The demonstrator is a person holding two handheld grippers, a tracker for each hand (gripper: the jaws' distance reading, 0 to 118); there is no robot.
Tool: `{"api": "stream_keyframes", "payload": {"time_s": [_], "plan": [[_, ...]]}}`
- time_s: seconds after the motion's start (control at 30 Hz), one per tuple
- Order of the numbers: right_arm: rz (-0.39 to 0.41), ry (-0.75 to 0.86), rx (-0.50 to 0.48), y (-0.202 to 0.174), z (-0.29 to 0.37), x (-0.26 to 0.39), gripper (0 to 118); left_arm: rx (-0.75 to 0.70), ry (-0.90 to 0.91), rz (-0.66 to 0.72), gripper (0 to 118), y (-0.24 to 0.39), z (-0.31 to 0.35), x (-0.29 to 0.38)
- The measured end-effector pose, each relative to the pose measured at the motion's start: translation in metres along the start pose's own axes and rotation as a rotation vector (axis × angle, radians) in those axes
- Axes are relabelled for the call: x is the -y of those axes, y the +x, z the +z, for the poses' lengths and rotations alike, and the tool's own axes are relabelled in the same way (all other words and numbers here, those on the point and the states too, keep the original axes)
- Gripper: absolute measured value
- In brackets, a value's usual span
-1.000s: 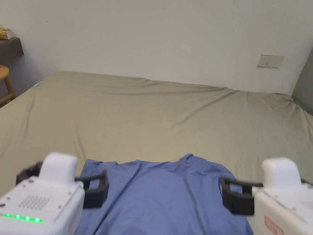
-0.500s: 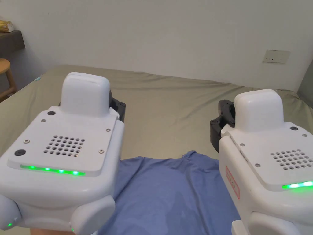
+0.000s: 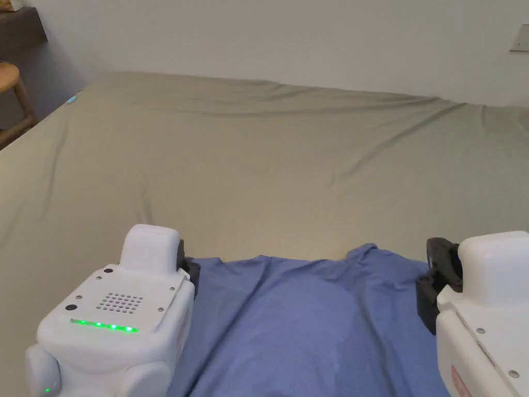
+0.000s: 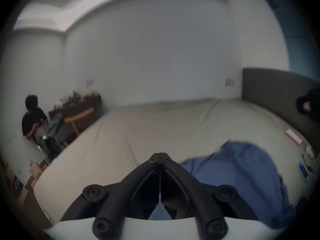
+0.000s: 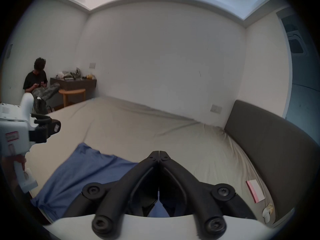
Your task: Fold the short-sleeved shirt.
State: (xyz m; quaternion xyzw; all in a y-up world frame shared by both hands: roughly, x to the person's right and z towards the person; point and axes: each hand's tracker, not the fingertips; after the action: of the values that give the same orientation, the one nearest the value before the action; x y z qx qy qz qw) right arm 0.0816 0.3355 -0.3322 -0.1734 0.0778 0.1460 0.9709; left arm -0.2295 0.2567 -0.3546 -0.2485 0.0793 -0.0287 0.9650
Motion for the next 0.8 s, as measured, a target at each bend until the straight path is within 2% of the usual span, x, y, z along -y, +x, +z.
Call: {"api": "stream_keyframes", "payload": {"time_s": [0.03,0.07,0.1,0.17,0.2,0.23,0.27,0.4,0.47,0.53,0.57,0.6,0.63,0.67,0.73,0.8], "plan": [[-0.001,-0.031,0.001,0.004,-0.011,0.008,1,-0.012,-0.049,0.022,5,-0.011,-0.029,0.011],[-0.012,-0.060,0.001,0.008,-0.021,0.015,1,-0.035,-0.101,0.023,17,-0.019,-0.055,0.020],[-0.023,-0.081,-0.001,0.012,-0.028,0.020,1,-0.026,-0.144,0.030,33,-0.028,-0.078,0.023],[-0.042,-0.118,0.009,0.020,-0.041,0.031,1,0.022,-0.224,0.036,80,-0.044,-0.124,0.027],[-0.045,-0.133,0.017,0.024,-0.048,0.036,1,-0.018,-0.282,0.046,99,-0.050,-0.149,0.026],[-0.046,-0.153,0.030,0.027,-0.054,0.039,1,-0.049,-0.309,0.032,107,-0.056,-0.172,0.027],[-0.047,-0.159,0.032,0.029,-0.056,0.041,1,-0.039,-0.279,0.043,107,-0.061,-0.187,0.025],[-0.053,-0.189,0.042,0.038,-0.063,0.047,1,-0.090,-0.376,0.081,106,-0.071,-0.241,0.025],[-0.044,-0.210,0.045,0.041,-0.067,0.050,1,-0.099,-0.484,0.148,80,-0.071,-0.253,0.031],[-0.043,-0.220,0.045,0.043,-0.070,0.053,1,-0.012,-0.448,0.163,74,-0.067,-0.250,0.040],[-0.043,-0.225,0.045,0.044,-0.071,0.054,1,-0.074,-0.403,0.115,59,-0.063,-0.242,0.038],[-0.042,-0.229,0.045,0.046,-0.072,0.054,1,-0.035,-0.410,0.062,37,-0.058,-0.238,0.037],[-0.040,-0.235,0.044,0.047,-0.075,0.054,1,0.020,-0.399,0.049,7,-0.051,-0.234,0.035],[-0.032,-0.244,0.045,0.048,-0.078,0.055,1,0.021,-0.404,0.015,0,-0.041,-0.231,0.034],[-0.013,-0.264,0.044,0.052,-0.087,0.054,1,-0.033,-0.395,-0.112,0,-0.027,-0.224,0.034],[-0.026,-0.272,0.026,0.061,-0.097,0.051,1,-0.029,-0.339,-0.124,0,-0.025,-0.210,0.030]]}}
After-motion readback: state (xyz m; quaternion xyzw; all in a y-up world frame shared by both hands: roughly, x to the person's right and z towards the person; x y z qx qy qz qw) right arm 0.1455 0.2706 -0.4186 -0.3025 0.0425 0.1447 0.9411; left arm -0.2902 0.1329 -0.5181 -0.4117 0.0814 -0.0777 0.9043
